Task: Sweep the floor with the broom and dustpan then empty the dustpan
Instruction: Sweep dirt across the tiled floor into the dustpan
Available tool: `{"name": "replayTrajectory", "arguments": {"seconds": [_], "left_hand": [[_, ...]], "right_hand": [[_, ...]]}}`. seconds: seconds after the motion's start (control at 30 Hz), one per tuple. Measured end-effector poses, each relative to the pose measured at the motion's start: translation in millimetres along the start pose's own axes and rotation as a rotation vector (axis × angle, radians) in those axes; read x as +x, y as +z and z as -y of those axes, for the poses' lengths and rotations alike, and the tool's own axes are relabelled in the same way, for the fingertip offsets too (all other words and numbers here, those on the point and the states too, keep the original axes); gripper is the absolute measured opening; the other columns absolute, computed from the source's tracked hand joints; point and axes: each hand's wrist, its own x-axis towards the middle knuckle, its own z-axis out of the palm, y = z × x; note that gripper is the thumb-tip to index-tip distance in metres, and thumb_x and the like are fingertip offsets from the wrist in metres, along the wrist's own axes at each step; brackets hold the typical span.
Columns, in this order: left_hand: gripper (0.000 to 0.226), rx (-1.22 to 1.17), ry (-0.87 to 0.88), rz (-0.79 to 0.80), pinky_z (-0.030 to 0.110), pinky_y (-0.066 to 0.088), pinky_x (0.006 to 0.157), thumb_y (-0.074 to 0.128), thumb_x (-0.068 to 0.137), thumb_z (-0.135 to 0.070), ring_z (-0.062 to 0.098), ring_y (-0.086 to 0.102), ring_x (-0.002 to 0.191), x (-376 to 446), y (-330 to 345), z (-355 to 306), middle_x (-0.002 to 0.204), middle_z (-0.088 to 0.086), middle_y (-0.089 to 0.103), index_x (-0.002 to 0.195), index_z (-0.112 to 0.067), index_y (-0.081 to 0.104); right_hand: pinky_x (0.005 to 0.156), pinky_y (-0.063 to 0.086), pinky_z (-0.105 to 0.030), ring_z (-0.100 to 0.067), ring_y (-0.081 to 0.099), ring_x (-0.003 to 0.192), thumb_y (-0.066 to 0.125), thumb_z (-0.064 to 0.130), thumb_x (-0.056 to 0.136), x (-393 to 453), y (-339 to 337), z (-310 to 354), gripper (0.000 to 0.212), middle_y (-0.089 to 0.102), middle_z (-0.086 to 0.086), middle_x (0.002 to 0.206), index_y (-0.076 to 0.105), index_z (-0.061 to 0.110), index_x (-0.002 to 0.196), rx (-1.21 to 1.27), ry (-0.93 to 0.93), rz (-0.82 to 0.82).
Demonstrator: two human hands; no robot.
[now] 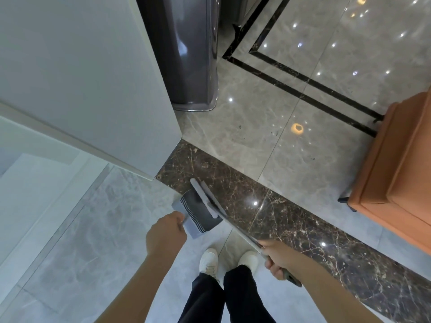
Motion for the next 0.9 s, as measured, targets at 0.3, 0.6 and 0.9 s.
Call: {"name": "replayTrajectory", "arguments": {"seconds": [0.3, 0.6, 0.9], "left_hand": [[0.028, 0.006, 0.033, -0.014, 0.025, 0.046, 0.065, 0.047, 0.095, -0.016, 0.018, 0.067, 0.088, -1, 0, 2, 0.102, -0.003, 0.071, 0.116, -0.028, 0.061], [0.027, 0.018, 0.036, -0.015, 0.023, 0.048, 0.064, 0.047, 0.095, -0.017, 0.017, 0.068, 0.079, 1, 1, 3, 0.101, -0.004, 0.071, 0.116, -0.028, 0.061], [0.026, -0.019, 0.021, 0.061, 0.033, 0.059, 0.065, 0.047, 0.092, -0.011, 0.022, 0.068, 0.066, -7, -7, 18, 0.089, -0.001, 0.070, 0.104, -0.026, 0.065]], "right_hand": [[0.032, 0.023, -0.014, -0.009, 0.028, 0.033, 0.028, 0.015, 0.100, -7, -30, 14, 0.041, 0.041, -0.003, 0.053, 0.044, 0.036, 0.132, 0.007, -0.045, -0.263], [0.029, 0.023, -0.013, -0.002, 0.029, 0.031, 0.027, 0.014, 0.101, 9, 12, -1, 0.046, 0.042, -0.001, 0.058, 0.036, 0.032, 0.143, 0.118, 0.016, 0.027], [0.030, 0.023, -0.012, -0.006, 0.029, 0.029, 0.032, 0.015, 0.102, -1, -11, -27, 0.042, 0.044, -0.004, 0.057, 0.044, 0.032, 0.138, 0.242, 0.010, -0.113]]}}
